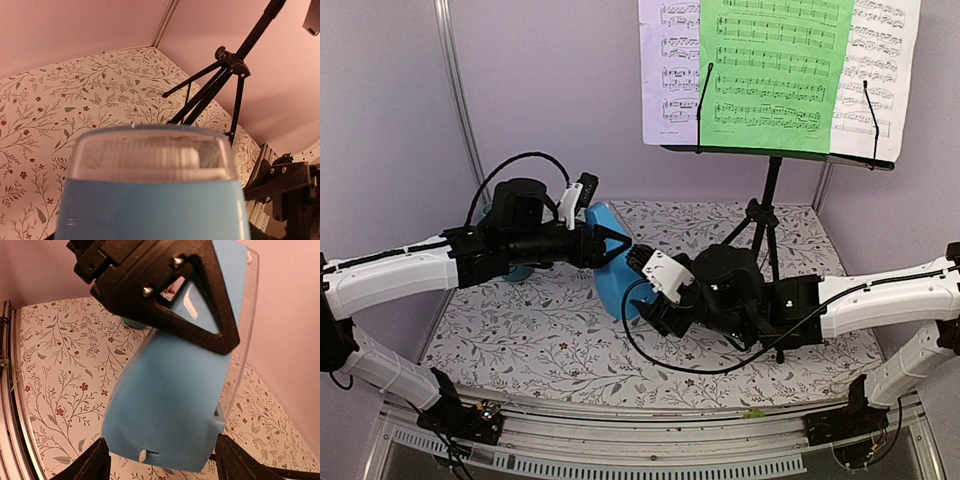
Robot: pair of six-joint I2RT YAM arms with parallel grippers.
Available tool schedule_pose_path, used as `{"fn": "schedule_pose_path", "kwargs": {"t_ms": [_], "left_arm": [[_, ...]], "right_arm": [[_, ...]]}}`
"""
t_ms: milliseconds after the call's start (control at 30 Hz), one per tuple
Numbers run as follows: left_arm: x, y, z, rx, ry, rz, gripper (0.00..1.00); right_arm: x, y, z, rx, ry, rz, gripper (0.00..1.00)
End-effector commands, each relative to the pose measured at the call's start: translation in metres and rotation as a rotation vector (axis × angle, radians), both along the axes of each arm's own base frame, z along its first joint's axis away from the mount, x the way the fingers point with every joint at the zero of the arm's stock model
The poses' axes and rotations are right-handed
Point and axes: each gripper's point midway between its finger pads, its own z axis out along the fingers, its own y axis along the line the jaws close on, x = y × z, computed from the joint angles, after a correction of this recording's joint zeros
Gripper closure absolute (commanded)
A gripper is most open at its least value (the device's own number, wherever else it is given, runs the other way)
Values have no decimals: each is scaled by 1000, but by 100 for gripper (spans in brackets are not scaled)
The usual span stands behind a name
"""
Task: Set up the instrument practice props
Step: Screw the knob on the metronome onto the metronome.
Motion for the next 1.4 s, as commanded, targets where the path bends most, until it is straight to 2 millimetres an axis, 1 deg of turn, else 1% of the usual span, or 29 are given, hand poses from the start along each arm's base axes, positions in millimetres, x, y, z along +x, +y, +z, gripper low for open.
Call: {"fn": "schedule_pose_path", "kwargs": {"t_ms": [0,100,133,167,233,300,400,467,533,600,633,800,900,1000,1067,1100,1133,1267,1367], "left_arm": [[0,0,59,-120,-171,41,100],[-1,2,63,-129,-196,68,100],[-2,4,64,-133,-207,80,100],[-3,6,67,-142,-221,93,100],[-4,11,72,-165,-252,116,100],[-8,16,80,-203,-286,136,100],[-14,23,94,-254,-356,169,100],[-19,28,104,-288,-405,191,100],[-23,33,113,-322,-443,210,100],[-25,34,118,-340,-462,223,100],[-26,34,122,-350,-473,221,100],[-28,26,126,-337,-470,202,100],[-24,19,125,-300,-415,197,100],[-17,12,121,-254,-324,204,100],[-15,4,122,-227,-269,193,100],[-13,1,130,-232,-240,196,100],[-11,-2,123,-197,-196,197,100],[-9,-12,114,-153,-88,192,100],[-10,-11,104,-128,-38,195,100]], "right_arm": [[2,-26,-2,92,82,-45,25],[12,-38,7,179,176,-67,26],[14,-40,11,245,242,-82,26],[15,-41,17,303,295,-86,27],[7,-35,24,408,405,-58,29],[3,-30,24,471,496,-54,30],[1,-24,16,559,685,-78,39],[0,-20,15,618,792,-90,40],[-2,-16,16,649,850,-96,41],[-1,-14,16,680,900,-120,41],[1,-14,16,695,920,-132,44],[12,-17,24,746,929,-182,52],[23,-21,28,683,826,-216,54],[25,-24,35,636,737,-193,58],[24,-22,37,594,711,-173,59],[24,-21,36,566,703,-173,61],[24,-20,35,539,702,-175,63],[22,-20,33,495,705,-174,65],[22,-27,31,487,716,-203,65]]}}
